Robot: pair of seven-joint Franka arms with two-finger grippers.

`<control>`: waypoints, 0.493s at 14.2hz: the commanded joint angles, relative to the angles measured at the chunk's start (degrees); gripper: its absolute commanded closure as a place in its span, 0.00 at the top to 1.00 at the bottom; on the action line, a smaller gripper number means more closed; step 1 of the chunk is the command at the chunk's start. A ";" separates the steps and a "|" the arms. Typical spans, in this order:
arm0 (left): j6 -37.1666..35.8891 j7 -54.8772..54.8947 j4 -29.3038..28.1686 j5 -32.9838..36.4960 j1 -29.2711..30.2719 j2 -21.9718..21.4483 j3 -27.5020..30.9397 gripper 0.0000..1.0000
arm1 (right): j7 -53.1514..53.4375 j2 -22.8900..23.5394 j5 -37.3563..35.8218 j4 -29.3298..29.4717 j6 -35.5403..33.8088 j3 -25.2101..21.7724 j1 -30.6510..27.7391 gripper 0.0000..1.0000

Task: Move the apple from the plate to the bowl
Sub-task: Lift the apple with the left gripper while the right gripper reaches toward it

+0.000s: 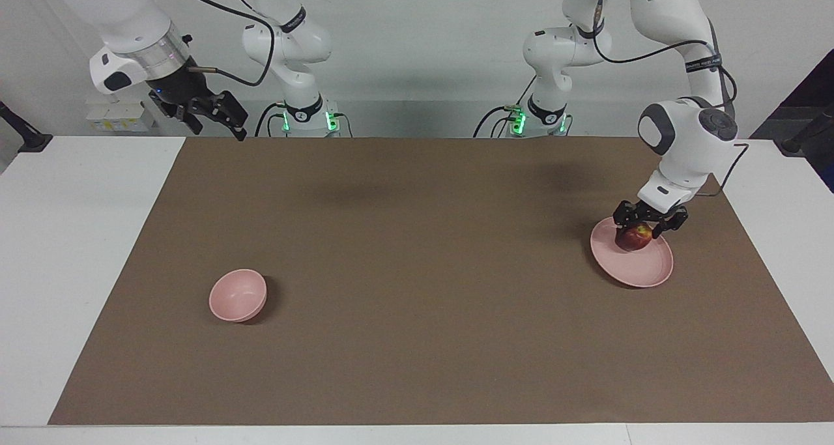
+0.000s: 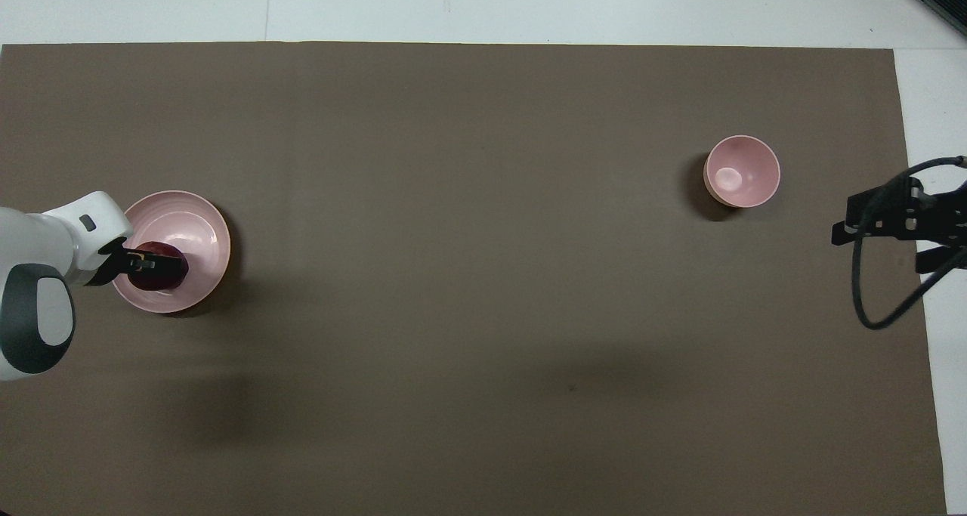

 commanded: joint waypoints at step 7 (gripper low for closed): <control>1.70 1.24 0.29 0.13 -0.17 1.04 -0.24 0.01 | 22.57 1.25 15.06 -5.93 1.12 0.16 1.22 1.00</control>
